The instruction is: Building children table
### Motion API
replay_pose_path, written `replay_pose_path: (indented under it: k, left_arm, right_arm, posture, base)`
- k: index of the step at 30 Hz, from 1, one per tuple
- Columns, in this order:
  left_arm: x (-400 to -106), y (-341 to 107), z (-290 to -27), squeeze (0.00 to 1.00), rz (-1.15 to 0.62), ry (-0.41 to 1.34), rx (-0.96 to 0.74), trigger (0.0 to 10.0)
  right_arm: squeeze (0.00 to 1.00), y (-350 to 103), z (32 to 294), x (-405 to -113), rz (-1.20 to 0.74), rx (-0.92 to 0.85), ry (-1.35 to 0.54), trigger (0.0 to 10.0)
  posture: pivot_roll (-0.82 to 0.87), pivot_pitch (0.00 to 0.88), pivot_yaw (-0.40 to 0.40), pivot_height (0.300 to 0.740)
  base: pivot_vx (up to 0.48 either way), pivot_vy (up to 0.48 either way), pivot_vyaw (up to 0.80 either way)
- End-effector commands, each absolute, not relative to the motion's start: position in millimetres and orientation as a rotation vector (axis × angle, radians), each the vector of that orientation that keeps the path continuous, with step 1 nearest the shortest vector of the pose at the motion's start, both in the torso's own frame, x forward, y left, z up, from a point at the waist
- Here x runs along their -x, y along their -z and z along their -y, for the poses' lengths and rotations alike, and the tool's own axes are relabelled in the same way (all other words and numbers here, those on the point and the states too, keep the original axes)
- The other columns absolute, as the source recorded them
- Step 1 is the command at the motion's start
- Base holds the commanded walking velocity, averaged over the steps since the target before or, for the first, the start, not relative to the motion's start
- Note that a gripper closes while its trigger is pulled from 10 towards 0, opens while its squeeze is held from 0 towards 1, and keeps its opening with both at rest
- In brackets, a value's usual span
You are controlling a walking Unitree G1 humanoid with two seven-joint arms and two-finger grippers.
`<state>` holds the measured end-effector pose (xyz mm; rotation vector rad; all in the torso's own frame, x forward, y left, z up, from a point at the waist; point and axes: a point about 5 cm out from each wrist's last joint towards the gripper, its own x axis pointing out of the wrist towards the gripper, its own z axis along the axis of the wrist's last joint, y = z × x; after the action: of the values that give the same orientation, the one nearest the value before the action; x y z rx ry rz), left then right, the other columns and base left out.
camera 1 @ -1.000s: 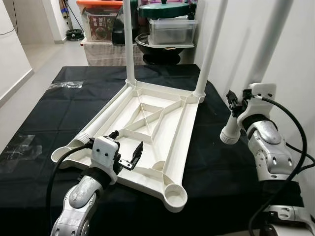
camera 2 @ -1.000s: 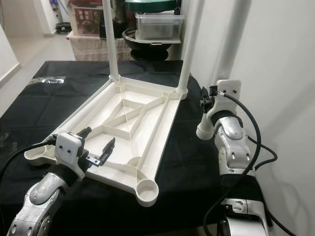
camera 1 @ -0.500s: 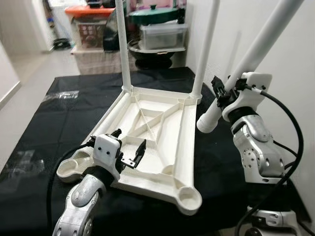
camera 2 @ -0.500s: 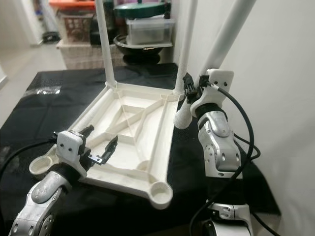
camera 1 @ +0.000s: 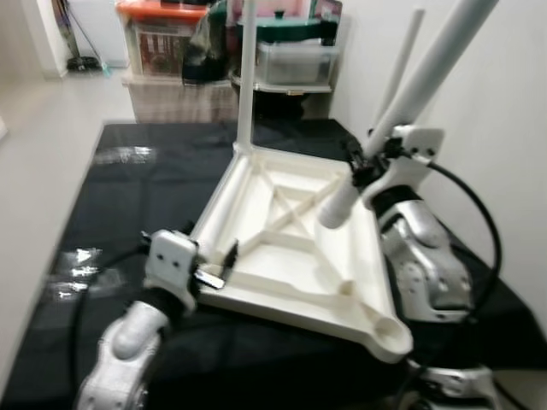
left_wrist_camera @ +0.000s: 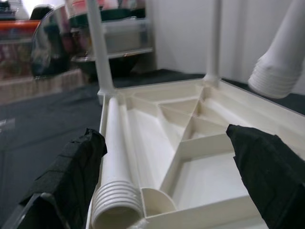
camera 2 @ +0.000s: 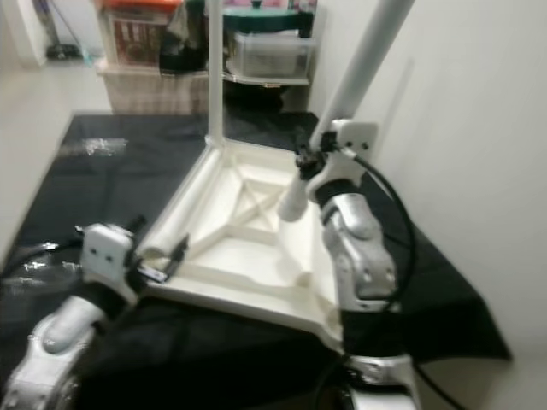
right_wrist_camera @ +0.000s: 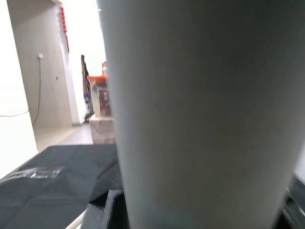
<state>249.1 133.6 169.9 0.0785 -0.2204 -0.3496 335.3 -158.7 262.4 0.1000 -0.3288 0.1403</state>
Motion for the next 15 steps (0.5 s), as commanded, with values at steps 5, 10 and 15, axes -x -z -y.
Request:
replay_pose_path:
  k: [5,10,15]
  left_arm:
    - [-252,-162,-133,0.0,0.179,0.331,-0.117,10.0]
    - [-254,-159,-133,0.0,0.17,0.318,-0.147,10.0]
    - [-255,-155,-135,0.0,0.149,0.293,-0.157,10.0]
  right_arm:
    - [0.0,-258,164,-331,0.32,-0.088,-0.125,10.0]
    - [0.0,-256,165,-330,0.312,-0.081,-0.129,10.0]
    - [0.0,-255,171,-330,0.3,-0.062,-0.131,10.0]
  posture:
    - [0.02,0.0,-0.067,0.74]
    - [0.02,0.0,-0.068,0.74]
    - [0.02,0.0,-0.066,0.74]
  base:
    - [0.0,0.0,0.0]
    - [0.0,0.0,0.0]
    - [0.0,-0.235,0.0]
